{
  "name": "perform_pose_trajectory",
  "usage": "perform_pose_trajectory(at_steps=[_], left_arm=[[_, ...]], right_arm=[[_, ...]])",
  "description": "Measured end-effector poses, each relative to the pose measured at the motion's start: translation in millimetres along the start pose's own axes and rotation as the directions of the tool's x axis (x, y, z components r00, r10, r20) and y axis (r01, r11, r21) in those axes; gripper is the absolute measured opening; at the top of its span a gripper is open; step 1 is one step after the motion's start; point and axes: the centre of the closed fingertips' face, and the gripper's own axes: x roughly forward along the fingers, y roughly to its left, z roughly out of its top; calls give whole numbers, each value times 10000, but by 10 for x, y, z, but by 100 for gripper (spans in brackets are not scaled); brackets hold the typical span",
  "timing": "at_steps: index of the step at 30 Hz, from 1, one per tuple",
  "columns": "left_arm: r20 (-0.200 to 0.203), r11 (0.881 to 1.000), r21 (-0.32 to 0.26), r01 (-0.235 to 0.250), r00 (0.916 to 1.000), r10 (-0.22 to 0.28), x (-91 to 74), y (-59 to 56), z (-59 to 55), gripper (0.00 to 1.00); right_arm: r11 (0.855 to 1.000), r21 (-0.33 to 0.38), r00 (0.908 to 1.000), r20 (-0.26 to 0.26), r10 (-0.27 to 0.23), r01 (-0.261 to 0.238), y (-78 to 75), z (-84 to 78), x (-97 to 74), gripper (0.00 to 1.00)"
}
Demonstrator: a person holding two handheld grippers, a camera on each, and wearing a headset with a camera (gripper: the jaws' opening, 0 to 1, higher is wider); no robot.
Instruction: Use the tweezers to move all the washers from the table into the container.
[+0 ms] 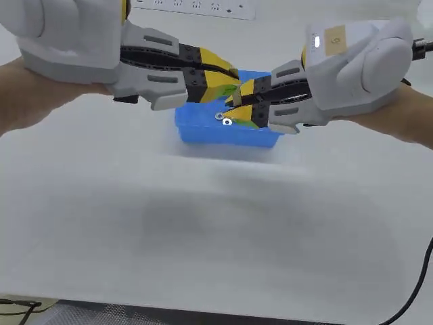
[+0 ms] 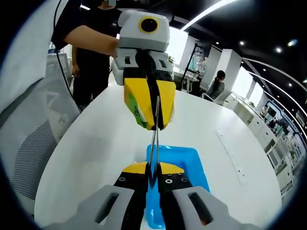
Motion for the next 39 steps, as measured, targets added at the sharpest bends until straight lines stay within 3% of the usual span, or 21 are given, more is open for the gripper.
perform_pose_trajectory(at_steps=[9, 19, 30, 31, 39], left_arm=[[-489, 9990, 345, 275, 9985, -258, -74, -132, -95, 5], [-994, 9987, 178, 486, 9940, -466, -98, -334, -236, 5], [-1271, 9960, -433, 781, 9884, -830, -44, -577, -383, 5], [-1208, 9943, -722, 786, 9889, -870, -35, -587, -409, 5], [-1484, 9903, -1262, 578, 9860, -765, -22, -594, -696, 6]], right_arm=[[9999, 112, 9995, -285, 103, -100, 138, -13, -138, 8], [9991, 115, 9971, -642, 408, -401, 330, -34, -188, 8], [9961, 415, 9917, -995, 821, -783, 561, -127, -148, 8], [9958, 449, 9914, -1002, 839, -797, 571, -138, -145, 8], [9943, 516, 9848, -1422, 1000, -935, 649, -291, -35, 8]])
